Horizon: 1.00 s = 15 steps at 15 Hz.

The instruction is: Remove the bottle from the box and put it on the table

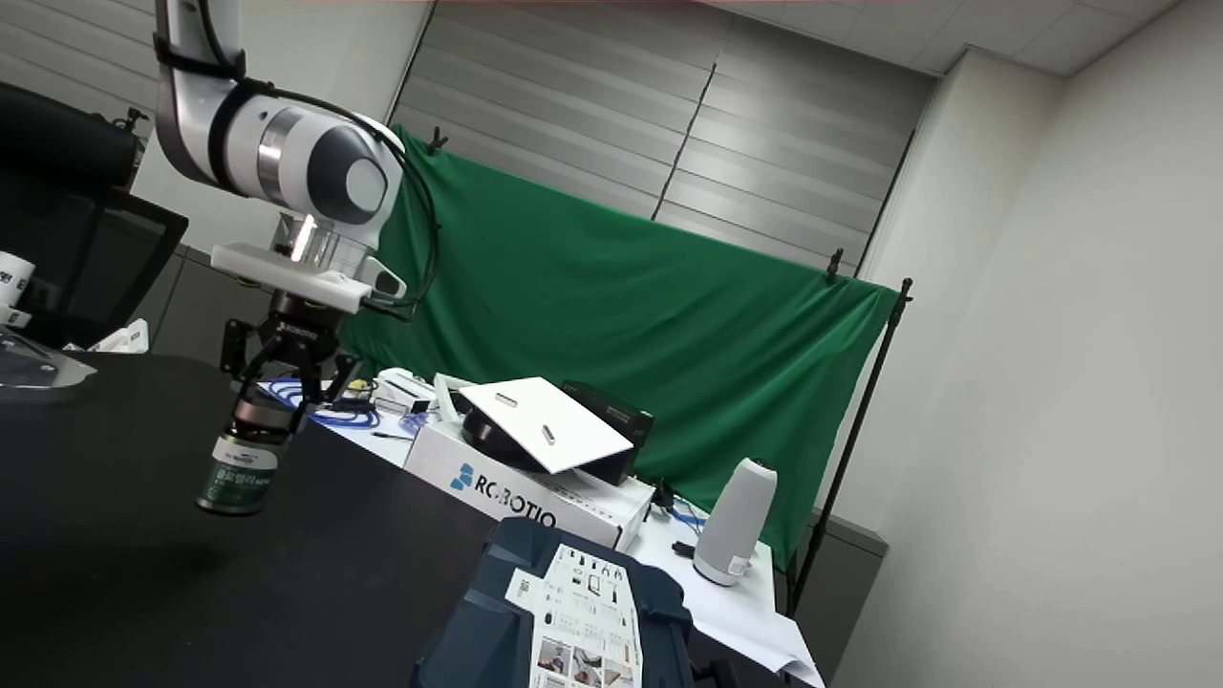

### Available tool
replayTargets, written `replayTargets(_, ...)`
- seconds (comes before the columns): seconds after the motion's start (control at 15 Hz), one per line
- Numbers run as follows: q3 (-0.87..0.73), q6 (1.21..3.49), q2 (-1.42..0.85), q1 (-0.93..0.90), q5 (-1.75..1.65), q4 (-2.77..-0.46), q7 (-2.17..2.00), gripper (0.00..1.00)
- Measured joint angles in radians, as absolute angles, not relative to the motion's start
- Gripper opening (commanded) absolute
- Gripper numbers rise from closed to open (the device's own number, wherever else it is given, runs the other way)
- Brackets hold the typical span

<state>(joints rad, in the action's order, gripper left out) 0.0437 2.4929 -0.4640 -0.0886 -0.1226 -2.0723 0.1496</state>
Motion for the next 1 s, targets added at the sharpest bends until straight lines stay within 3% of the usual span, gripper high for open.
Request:
replayTargets(0.4,0.036,2.516,-0.47,-0.089,-0.12,-2.08,0.117,0.35)
replayTargets(0.47,0.034,2.515,-0.47,-0.09,-0.121,-2.082,0.107,0.6)
replayTargets(1.0,0.035,2.515,-0.471,-0.091,-0.121,-2.082,0.109,0.6)
